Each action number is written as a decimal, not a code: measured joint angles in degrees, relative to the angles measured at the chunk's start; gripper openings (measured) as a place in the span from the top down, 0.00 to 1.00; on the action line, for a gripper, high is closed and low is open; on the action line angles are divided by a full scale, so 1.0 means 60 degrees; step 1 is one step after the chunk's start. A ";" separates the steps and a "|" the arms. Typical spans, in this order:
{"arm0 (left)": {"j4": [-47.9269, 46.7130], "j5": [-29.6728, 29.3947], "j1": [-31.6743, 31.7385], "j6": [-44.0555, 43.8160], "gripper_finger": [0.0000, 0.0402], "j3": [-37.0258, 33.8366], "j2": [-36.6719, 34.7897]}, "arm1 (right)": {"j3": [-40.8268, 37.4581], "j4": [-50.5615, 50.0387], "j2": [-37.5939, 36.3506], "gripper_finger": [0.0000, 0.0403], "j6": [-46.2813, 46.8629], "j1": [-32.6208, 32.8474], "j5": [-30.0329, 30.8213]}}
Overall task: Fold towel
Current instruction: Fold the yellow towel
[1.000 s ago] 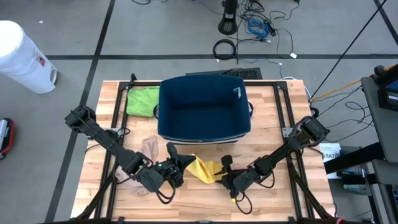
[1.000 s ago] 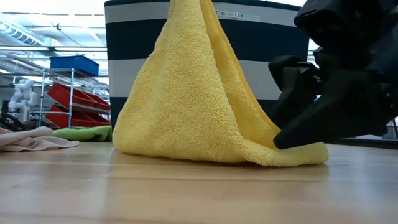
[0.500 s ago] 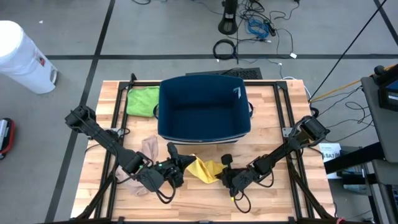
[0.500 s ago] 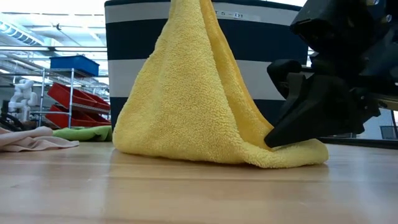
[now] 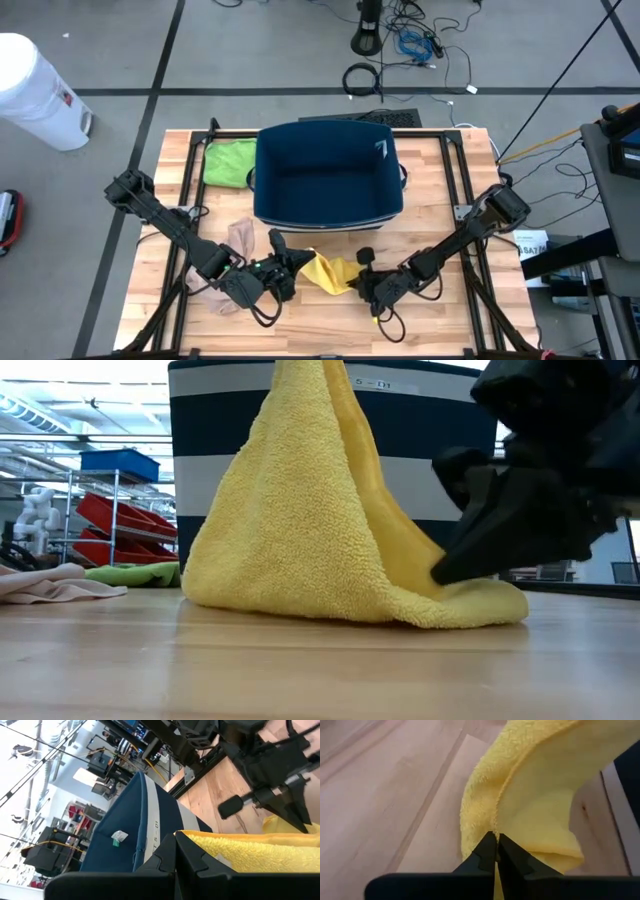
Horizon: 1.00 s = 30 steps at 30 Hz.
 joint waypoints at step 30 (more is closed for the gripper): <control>0.3841 -0.1322 0.0073 0.5156 1.00 0.0007 -0.0157 | 0.0766 -0.6631 -0.9219 1.00 -0.0934 0.0631 0.0806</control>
